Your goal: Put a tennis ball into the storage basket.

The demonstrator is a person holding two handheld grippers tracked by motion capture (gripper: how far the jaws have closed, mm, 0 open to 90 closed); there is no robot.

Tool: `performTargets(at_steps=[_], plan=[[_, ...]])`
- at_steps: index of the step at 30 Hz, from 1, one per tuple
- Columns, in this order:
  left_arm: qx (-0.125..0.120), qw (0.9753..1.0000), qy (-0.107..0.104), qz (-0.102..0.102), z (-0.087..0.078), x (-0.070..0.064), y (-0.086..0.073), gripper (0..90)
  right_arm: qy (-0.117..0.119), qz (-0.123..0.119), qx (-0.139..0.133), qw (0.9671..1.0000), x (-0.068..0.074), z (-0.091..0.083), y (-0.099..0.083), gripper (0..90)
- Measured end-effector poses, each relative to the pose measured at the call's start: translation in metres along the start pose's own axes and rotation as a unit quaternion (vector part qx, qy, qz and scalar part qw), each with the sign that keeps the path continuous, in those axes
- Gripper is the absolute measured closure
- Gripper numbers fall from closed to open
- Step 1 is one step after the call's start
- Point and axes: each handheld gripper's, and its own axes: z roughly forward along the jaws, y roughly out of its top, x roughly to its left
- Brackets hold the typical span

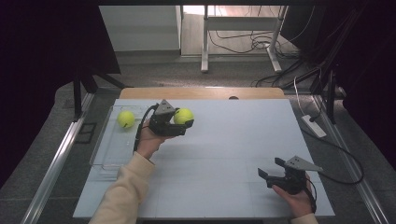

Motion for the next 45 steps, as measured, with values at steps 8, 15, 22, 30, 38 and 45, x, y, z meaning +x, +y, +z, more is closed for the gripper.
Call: performTargets(at_steps=[8, 15, 22, 30, 38, 45], plan=[[-0.003, 1.0000, 0.003, -0.005, -0.008, 0.002, -0.004, 26.9, -0.001, -0.001, 0.001, 1.0000, 0.001, 0.000, 0.000, 13.2], [-0.005, 0.9999, 0.006, -0.008, -0.016, 0.006, -0.009, 26.9, -0.001, 0.001, 0.000, 1.0000, 0.001, 0.000, 0.001, 13.2], [-0.009, 0.9997, 0.009, -0.020, -0.022, 0.012, -0.015, 26.9, 0.000, 0.001, 0.001, 1.0000, 0.001, 0.001, 0.001, 13.2], [-0.005, 0.9995, 0.021, -0.021, -0.027, 0.015, -0.019, 26.9, 0.000, -0.001, 0.003, 1.0000, 0.001, 0.002, 0.000, 13.1], [-0.010, 0.9991, 0.027, -0.032, -0.035, 0.021, -0.025, 26.9, -0.001, -0.001, 0.004, 1.0000, 0.001, 0.002, 0.000, 13.1], [-0.014, 0.9984, 0.036, -0.040, -0.041, 0.025, -0.027, 26.9, -0.001, -0.002, 0.003, 1.0000, 0.001, 0.002, 0.000, 13.1]])
